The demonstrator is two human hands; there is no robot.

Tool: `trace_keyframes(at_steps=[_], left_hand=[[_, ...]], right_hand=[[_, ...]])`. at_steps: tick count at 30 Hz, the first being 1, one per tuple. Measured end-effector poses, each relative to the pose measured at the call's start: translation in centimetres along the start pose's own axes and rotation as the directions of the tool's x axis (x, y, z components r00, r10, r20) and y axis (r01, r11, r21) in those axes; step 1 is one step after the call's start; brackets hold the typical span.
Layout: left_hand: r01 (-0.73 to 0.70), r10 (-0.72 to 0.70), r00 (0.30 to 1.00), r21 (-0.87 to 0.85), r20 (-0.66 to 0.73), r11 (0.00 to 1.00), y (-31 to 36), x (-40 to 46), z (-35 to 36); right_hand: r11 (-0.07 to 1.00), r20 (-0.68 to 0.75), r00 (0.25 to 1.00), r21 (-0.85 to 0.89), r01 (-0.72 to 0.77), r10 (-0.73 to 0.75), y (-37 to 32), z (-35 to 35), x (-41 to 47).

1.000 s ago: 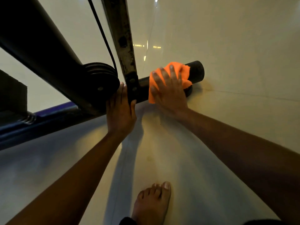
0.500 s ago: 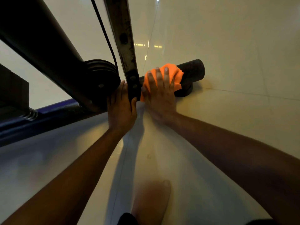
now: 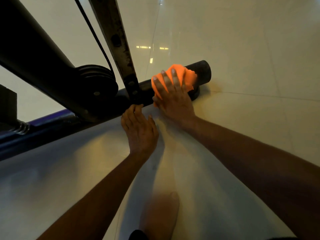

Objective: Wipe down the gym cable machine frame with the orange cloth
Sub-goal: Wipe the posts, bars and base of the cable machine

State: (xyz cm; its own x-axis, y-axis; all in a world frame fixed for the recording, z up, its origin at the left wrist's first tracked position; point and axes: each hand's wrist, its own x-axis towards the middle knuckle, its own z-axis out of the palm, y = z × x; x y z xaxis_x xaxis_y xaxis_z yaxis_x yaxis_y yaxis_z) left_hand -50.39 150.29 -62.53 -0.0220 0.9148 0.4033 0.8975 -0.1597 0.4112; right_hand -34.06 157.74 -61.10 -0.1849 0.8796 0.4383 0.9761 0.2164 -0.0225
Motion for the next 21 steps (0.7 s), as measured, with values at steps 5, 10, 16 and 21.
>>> trace_keyframes(at_steps=[5,10,16,21], left_hand=[[-0.230,0.235,0.971,-0.101,0.035,0.968,1.4,3.3,1.0],[-0.380,0.397,0.915,-0.186,0.066,0.906,3.3,7.7,1.3],[-0.292,0.307,0.935,-0.105,0.180,0.951,4.5,10.6,2.8],[-0.305,0.317,0.925,-0.086,0.209,0.948,4.2,10.3,3.0]], right_hand=[[1.000,0.009,1.000,0.016,0.001,-0.001,7.1,-0.8,0.1],[0.988,-0.003,0.988,0.035,-0.153,0.154,5.8,-0.7,-0.2],[0.998,-0.001,0.998,0.031,-0.056,0.056,11.2,-1.1,0.2],[0.993,0.010,0.994,0.052,-0.105,0.104,7.6,-0.9,0.1]])
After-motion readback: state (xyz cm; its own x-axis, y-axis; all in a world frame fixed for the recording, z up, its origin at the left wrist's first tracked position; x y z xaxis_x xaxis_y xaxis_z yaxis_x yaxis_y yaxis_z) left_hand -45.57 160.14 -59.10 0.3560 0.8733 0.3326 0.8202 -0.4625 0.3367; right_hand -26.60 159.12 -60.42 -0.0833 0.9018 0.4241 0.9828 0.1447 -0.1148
